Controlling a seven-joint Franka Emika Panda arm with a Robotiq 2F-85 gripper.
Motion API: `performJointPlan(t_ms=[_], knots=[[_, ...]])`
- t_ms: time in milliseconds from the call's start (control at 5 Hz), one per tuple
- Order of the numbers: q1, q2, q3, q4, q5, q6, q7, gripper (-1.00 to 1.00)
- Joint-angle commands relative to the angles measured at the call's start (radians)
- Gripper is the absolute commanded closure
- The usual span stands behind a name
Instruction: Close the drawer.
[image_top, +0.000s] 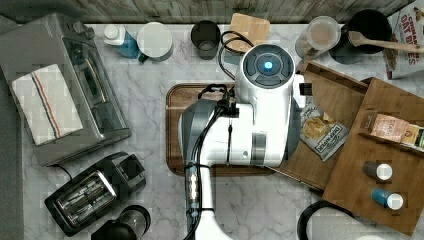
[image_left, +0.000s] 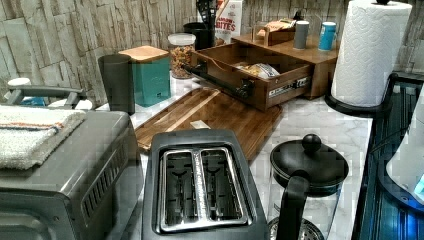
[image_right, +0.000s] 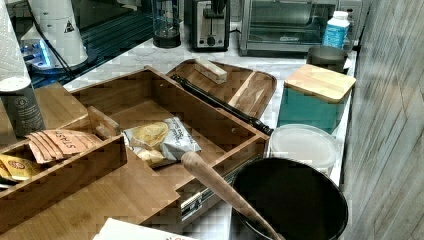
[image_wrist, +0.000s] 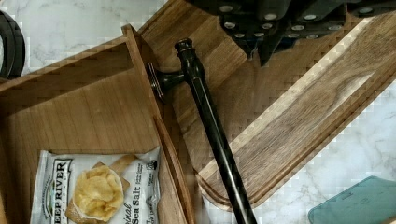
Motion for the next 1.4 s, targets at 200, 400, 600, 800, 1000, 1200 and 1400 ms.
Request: performJointPlan(t_ms=[200, 400, 600, 800, 1000, 1200, 1400], knots=[[-0.009, 0.075, 0.004, 0.029, 0.01, 0.123, -0.162, 1.0], [0.006, 0.08, 0.009, 0.014, -0.01, 0.213, -0.097, 1.0], [0.027, 0.092, 0.008, 0.002, -0.057, 0.291, -0.055, 1.0], [0.025, 0.184, 0.003, 0.102, -0.093, 0.25, -0.085, 1.0], [0.006, 0.251, 0.002, 0.151, -0.073, 0.246, -0.118, 1.0], [0.0, 0.271, -0.007, 0.104, -0.089, 0.331, -0.138, 1.0], [-0.015, 0.322, -0.009, 0.159, -0.065, 0.249, -0.146, 1.0]])
